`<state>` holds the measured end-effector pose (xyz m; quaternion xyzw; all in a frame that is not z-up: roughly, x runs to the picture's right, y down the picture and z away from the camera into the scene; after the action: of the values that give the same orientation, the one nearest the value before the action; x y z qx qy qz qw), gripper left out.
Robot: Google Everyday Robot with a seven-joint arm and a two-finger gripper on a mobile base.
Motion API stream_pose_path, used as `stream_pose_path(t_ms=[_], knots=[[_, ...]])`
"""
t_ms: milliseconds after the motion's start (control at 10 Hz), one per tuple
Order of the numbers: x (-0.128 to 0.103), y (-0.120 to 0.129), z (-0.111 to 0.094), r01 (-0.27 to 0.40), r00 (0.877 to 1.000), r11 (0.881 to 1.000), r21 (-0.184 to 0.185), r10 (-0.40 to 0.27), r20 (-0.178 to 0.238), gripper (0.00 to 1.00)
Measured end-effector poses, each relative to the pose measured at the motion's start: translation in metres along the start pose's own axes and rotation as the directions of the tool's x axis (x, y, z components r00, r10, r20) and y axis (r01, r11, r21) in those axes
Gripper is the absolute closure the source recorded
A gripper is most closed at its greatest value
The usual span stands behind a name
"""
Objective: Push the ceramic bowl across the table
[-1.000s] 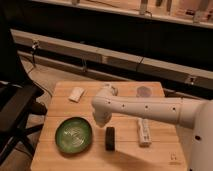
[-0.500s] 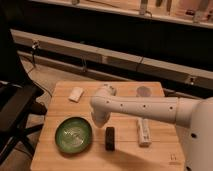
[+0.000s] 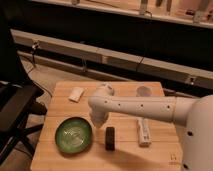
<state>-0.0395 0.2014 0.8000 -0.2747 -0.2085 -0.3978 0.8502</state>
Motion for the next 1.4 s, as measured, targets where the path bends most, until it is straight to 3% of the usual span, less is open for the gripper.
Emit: stream_pose_path(t_ms=[1400], knots=[[-0.015, -0.013, 0.007, 0.046, 0.999, 0.999, -0.024, -0.046, 0.03, 0.99]])
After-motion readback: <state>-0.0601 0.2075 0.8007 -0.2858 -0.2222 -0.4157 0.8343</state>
